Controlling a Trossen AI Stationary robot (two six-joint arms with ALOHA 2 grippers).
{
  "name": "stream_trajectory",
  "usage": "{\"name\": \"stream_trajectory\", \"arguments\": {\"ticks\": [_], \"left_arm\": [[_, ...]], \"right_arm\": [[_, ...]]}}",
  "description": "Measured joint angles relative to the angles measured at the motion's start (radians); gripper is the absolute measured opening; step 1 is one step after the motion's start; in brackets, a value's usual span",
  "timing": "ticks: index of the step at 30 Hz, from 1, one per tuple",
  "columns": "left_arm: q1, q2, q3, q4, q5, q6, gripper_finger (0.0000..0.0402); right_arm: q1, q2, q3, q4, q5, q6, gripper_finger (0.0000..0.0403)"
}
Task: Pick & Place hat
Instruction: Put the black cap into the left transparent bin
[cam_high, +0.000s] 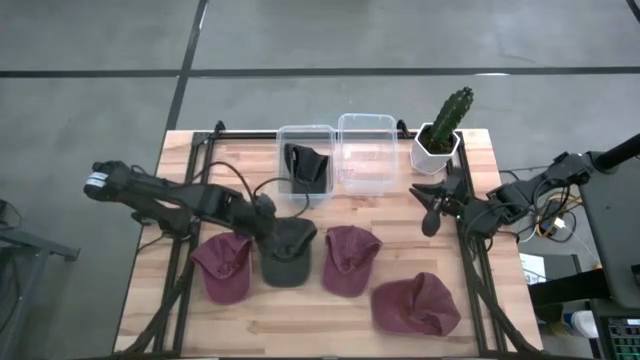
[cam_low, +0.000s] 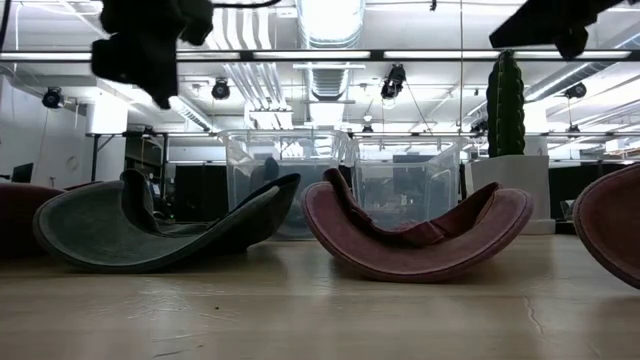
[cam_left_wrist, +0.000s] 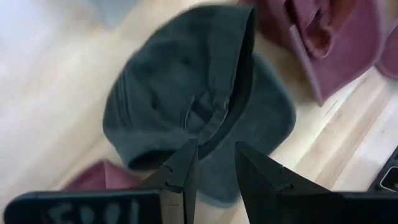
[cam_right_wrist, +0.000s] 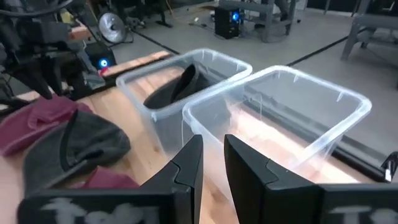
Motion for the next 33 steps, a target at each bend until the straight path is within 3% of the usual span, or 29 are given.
{"name": "stream_trajectory", "arguments": {"ticks": [15,33], "left_arm": [[-0.049,0.000,-0.080,0.000,0.037,-0.229,0.0099],[-0.049,0.000,-0.159,0.012,0.029,-0.315,0.0099]], "right_arm": [[0.000,0.005,-0.046,0.000,-0.002,0.015,0.0059],[0.000,0.004,-0.043,0.000,-0.001,0.011,0.0059]]}}
